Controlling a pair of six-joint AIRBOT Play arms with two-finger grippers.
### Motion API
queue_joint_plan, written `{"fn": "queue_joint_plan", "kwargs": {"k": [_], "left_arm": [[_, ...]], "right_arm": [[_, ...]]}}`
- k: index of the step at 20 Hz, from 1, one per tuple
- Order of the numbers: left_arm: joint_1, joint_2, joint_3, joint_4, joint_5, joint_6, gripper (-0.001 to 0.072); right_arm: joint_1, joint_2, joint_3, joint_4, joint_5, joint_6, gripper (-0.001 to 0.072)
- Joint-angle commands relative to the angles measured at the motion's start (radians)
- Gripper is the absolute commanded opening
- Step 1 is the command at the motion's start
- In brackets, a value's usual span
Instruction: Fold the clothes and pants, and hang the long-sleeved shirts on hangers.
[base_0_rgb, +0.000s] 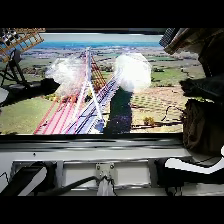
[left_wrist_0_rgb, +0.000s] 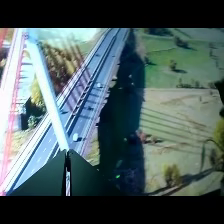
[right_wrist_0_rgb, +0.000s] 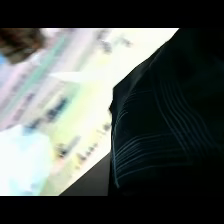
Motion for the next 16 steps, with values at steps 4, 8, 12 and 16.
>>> {"fn": "queue_joint_plan", "kwargs": {"k": [4, 8, 12, 16], "left_arm": [[-0.001, 0.000, 0.000, -0.058, 0.006, 0.032, 0.0011], [-0.001, 0.000, 0.000, -0.058, 0.002, 0.032, 0.0011], [-0.001, 0.000, 0.000, -0.057, -0.008, 0.051, 0.0011], [0.000, 0.000, 0.000, -0.057, -0.008, 0.059, 0.0011]], "right_arm": [[-0.159, 0.103, -0.013, -0.229, 0.393, -0.105, 0.0012], [-0.335, 0.143, -0.087, -0.249, 0.449, -0.171, 0.0014], [-0.434, 0.157, -0.158, -0.224, 0.435, -0.196, 0.0015], [-0.417, 0.159, -0.318, -0.284, 0.478, -0.188, 0.0162]]}}
